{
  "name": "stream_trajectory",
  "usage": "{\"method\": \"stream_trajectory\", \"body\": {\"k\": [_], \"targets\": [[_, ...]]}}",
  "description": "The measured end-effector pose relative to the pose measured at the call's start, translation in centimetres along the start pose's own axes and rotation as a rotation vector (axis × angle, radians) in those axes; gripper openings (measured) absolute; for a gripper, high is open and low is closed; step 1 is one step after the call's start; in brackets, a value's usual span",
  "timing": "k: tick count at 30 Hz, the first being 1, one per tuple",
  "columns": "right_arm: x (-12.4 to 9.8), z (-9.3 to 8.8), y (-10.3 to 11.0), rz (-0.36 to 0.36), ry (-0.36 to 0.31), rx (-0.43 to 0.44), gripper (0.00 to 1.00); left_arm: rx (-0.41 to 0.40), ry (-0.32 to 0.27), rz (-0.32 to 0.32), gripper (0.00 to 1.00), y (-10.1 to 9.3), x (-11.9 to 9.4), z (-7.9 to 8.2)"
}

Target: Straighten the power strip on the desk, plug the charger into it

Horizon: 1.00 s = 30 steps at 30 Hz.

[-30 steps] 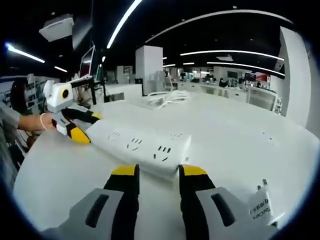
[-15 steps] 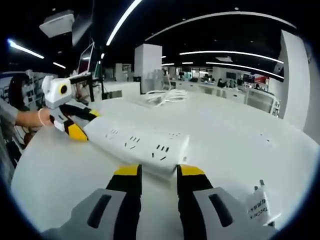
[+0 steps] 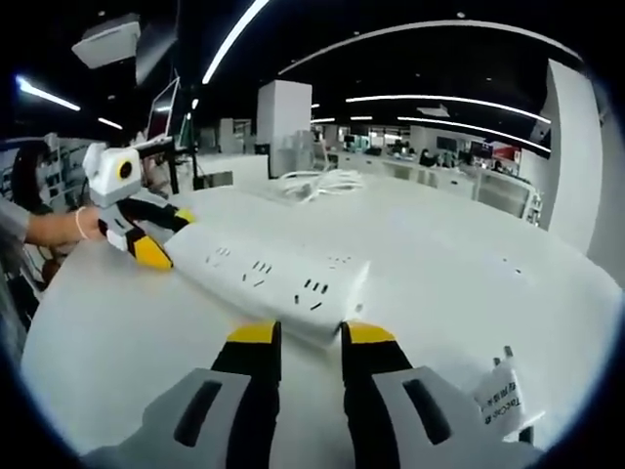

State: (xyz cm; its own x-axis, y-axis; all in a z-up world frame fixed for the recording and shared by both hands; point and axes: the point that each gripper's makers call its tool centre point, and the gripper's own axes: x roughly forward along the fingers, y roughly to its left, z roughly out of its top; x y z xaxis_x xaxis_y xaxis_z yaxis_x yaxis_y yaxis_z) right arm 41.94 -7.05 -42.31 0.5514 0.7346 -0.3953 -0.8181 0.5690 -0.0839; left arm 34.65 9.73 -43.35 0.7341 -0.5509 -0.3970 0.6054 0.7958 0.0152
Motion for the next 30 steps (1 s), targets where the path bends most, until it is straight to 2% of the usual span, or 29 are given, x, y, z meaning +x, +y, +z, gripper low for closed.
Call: {"method": "stream_trajectory", "body": {"k": [14,20,30], "targets": [[-0.4,-0.2,0.2,-0.027,0.017,0.006,0.19,0.020,0.003,-0.048,0.43,0.7,0.3,0.2],[-0.5,-0.3,0.5,-0.055,0.032,-0.031,0.19,0.037,0.019,-0.065,0.42,1.1,0.7,0.3],[-0.6,-0.4,0.4,-0.068,0.029,0.012,0.17,0.058,0.036,-0.081,0.41,1.6,1.0,0.5]]}}
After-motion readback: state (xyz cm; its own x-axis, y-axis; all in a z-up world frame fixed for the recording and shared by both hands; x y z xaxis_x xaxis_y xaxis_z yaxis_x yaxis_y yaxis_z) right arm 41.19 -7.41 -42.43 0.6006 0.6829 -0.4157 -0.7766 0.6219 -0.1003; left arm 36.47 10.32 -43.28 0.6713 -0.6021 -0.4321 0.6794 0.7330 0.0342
